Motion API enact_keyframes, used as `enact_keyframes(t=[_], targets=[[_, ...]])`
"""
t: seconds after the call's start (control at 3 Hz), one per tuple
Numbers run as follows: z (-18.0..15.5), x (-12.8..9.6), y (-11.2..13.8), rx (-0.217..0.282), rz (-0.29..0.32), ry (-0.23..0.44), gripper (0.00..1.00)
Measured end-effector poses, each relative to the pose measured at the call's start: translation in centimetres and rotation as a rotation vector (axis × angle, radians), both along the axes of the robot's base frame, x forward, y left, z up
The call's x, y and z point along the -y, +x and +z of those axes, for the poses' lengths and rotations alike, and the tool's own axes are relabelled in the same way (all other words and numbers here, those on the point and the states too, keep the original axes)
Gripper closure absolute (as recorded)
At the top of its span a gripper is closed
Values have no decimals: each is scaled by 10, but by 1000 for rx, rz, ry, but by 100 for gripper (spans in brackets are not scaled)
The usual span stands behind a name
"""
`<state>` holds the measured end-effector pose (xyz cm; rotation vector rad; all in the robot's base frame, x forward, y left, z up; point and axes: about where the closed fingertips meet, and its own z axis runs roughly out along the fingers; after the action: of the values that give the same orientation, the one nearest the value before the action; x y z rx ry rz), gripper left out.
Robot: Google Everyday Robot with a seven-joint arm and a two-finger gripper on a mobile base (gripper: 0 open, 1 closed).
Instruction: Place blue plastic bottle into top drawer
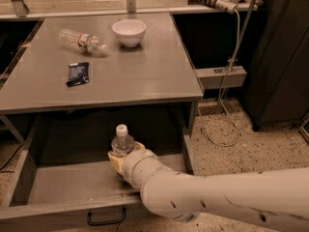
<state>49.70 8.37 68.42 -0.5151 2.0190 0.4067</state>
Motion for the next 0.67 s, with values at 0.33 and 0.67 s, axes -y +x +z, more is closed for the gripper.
enact_keyframes(t=[0.33, 0.67], targets=[[0, 0, 0, 0, 0, 0, 59], [0, 0, 0, 0, 0, 0, 35]])
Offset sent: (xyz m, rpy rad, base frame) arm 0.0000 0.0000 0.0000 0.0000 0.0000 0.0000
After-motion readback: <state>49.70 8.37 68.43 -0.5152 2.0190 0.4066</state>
